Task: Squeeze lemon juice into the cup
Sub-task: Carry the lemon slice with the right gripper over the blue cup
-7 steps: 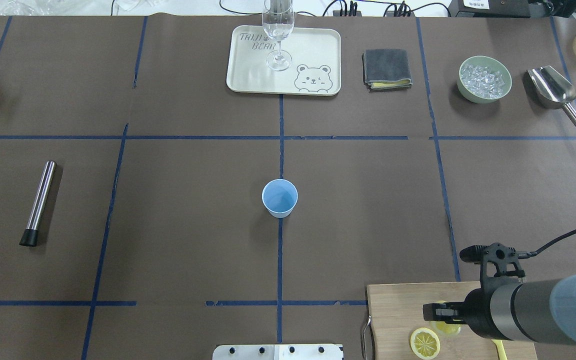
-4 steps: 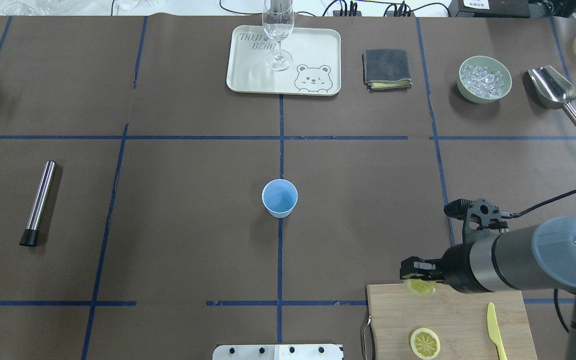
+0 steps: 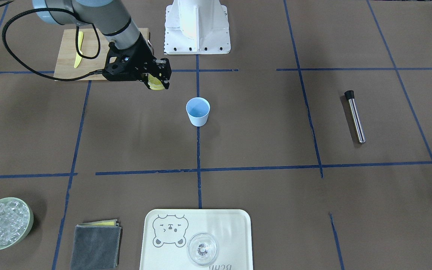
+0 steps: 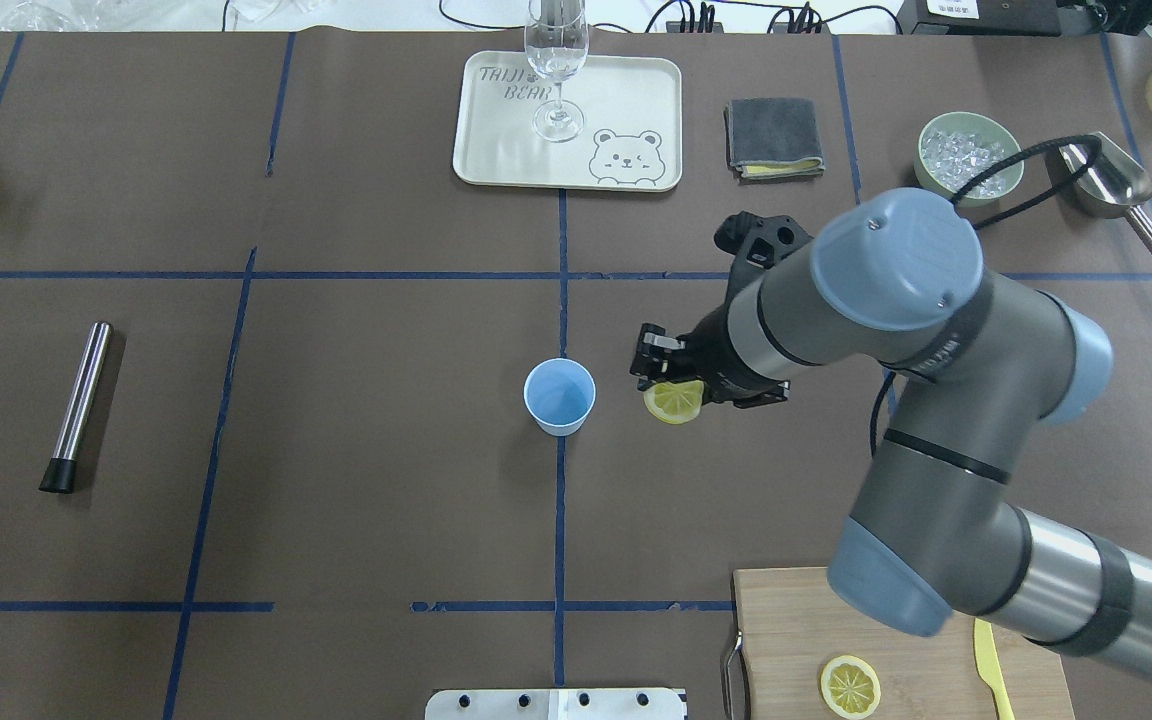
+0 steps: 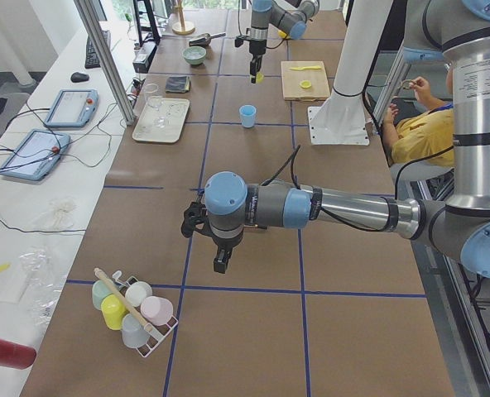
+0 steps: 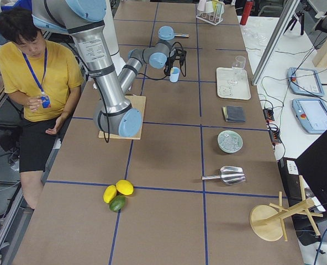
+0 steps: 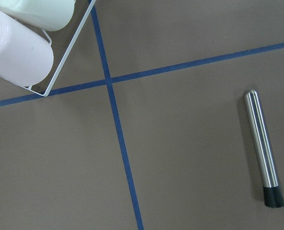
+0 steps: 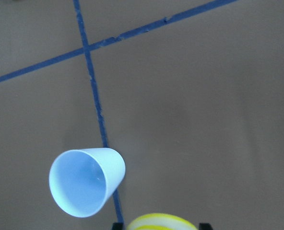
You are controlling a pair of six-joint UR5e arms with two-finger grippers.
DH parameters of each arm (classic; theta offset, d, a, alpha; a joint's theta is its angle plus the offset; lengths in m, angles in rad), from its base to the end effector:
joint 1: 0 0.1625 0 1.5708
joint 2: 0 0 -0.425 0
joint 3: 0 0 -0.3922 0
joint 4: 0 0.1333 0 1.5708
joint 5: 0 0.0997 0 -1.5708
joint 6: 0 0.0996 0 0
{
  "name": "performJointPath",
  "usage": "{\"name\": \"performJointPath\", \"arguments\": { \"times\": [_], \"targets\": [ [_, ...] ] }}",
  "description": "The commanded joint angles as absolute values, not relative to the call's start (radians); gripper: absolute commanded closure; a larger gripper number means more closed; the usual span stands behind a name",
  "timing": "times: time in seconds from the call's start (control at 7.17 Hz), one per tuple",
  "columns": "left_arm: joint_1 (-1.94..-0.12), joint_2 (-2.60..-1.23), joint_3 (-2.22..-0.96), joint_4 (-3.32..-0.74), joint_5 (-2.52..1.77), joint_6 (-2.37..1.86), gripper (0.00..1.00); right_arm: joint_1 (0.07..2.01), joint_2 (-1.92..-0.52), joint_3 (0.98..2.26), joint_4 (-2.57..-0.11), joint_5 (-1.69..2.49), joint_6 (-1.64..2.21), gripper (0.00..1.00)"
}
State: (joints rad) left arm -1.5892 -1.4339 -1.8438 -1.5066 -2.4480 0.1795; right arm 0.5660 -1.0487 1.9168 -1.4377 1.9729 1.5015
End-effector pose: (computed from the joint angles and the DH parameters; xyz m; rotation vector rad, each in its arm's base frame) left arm -0.0647 -0.4335 0.5867 0.1537 0.8671 0.1821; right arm -0.4528 -0.3994 0.1971 -0.0411 -1.0537 0.2488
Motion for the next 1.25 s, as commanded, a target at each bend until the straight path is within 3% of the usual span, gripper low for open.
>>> {"name": "performJointPath", "arguments": {
  "times": [0.0,0.28,1.12],
  "targets": [
    [-1.589,-1.421,-1.835,-1.511,-2.448,0.181,0.00,0.545,-0.905,1.770,-1.440,1.971,1.514,0.40],
    [-1.592,-1.396,-1.855,-1.509,-2.448,0.181,0.00,0.534,-0.850,1.682,-1.437,1.965,1.508,0.39],
    [-1.594,-1.390,-1.873,-1.509,-2.448,0.179,0.00,0.508,-0.851,1.641,-1.376,1.959,1.508,0.34]
  ]
}}
